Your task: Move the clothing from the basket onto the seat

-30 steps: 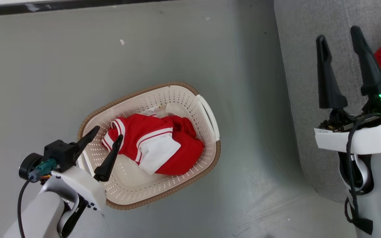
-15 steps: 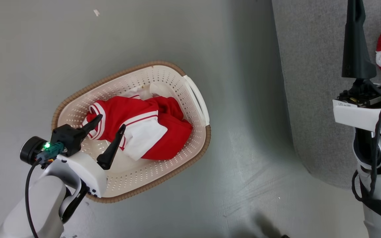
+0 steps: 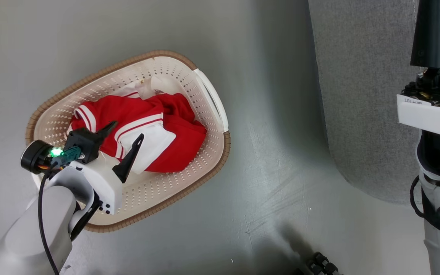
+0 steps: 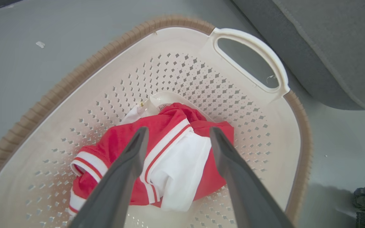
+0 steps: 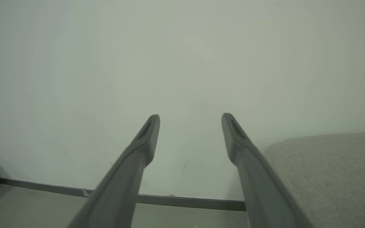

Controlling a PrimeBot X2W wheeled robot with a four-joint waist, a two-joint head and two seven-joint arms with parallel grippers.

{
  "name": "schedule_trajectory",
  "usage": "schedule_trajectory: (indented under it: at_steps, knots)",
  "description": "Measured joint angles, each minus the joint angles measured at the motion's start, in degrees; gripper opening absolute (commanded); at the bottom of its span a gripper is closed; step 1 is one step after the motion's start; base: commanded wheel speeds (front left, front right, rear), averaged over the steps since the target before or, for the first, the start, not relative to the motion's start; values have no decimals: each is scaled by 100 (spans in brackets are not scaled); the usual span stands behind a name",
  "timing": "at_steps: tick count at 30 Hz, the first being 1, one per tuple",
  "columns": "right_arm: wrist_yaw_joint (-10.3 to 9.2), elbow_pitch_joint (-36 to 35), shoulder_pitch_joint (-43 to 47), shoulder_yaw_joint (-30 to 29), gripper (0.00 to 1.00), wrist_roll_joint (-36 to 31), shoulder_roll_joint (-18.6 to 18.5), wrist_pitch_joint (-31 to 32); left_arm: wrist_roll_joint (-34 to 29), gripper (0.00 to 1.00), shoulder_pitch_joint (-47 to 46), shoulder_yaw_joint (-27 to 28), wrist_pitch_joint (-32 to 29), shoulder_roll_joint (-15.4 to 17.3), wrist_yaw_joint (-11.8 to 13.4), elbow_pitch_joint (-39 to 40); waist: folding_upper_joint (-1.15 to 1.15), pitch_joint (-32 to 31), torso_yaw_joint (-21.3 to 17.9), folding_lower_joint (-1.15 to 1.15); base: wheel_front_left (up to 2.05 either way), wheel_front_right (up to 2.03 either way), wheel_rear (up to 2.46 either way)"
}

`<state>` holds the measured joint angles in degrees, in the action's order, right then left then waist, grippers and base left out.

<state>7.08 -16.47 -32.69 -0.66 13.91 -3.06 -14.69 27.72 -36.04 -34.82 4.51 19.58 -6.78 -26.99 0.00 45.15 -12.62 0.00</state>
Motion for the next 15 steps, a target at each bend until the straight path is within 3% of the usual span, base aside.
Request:
schedule_trajectory:
  at_steps: [15]
  knots:
    - [0, -67, -200, 7, 100, 387, 2, 0, -545, 100, -415, -352, -402, 97, -44, -582, 0, 445, -356, 0, 0, 0, 0]
